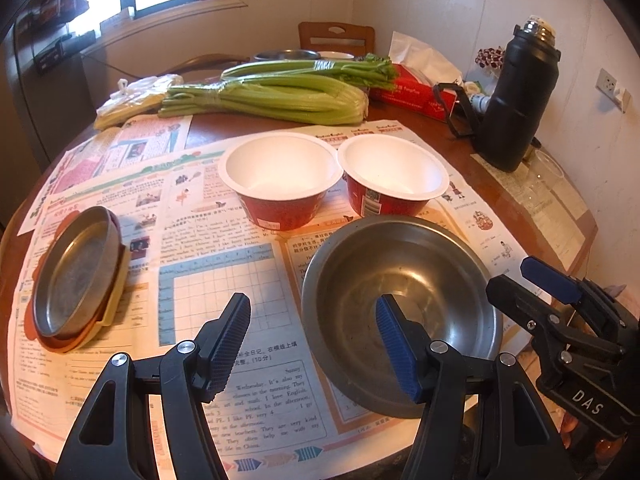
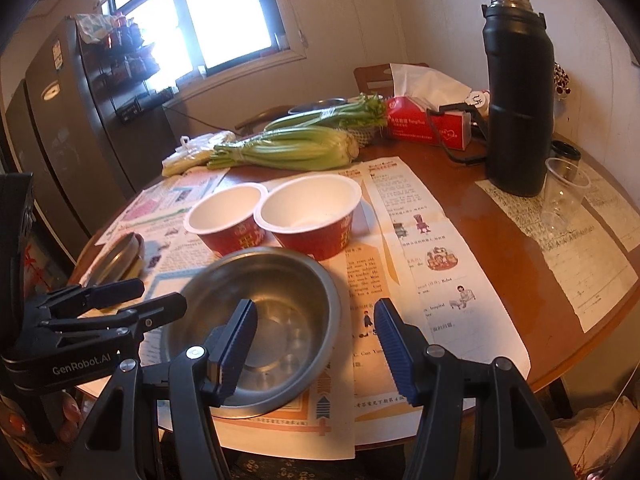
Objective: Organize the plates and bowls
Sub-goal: 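Close the left tool on the steel bowl rim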
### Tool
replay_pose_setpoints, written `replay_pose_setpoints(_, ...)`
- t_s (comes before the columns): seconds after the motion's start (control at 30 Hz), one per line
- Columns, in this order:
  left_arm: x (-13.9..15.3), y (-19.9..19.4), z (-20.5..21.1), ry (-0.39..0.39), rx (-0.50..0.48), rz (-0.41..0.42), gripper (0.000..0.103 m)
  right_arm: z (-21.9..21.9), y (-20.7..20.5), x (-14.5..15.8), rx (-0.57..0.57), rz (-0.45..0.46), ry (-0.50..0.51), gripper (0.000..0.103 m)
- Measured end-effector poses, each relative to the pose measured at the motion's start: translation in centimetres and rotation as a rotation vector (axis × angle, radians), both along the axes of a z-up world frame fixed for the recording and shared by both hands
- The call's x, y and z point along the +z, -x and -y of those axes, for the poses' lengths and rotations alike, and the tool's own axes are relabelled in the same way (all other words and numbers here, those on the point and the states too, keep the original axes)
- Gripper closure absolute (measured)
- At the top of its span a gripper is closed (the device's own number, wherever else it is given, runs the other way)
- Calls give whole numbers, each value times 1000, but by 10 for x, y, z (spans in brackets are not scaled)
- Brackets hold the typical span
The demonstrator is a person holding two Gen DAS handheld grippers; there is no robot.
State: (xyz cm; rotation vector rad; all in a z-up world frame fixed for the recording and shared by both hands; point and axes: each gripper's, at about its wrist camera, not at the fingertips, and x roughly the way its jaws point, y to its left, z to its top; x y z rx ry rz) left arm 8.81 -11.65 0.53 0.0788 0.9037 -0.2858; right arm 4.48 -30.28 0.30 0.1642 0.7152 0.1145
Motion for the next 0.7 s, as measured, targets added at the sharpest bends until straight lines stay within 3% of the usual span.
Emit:
replay_pose_setpoints(0.4, -19, -15, 11, -21, 8, -35, 36, -1, -14, -20, 28, -32, 17, 43)
replay_pose_setpoints(0.7, -29, -24, 14, 2, -1, -78, 37, -11, -22, -31, 85, -66, 24, 50)
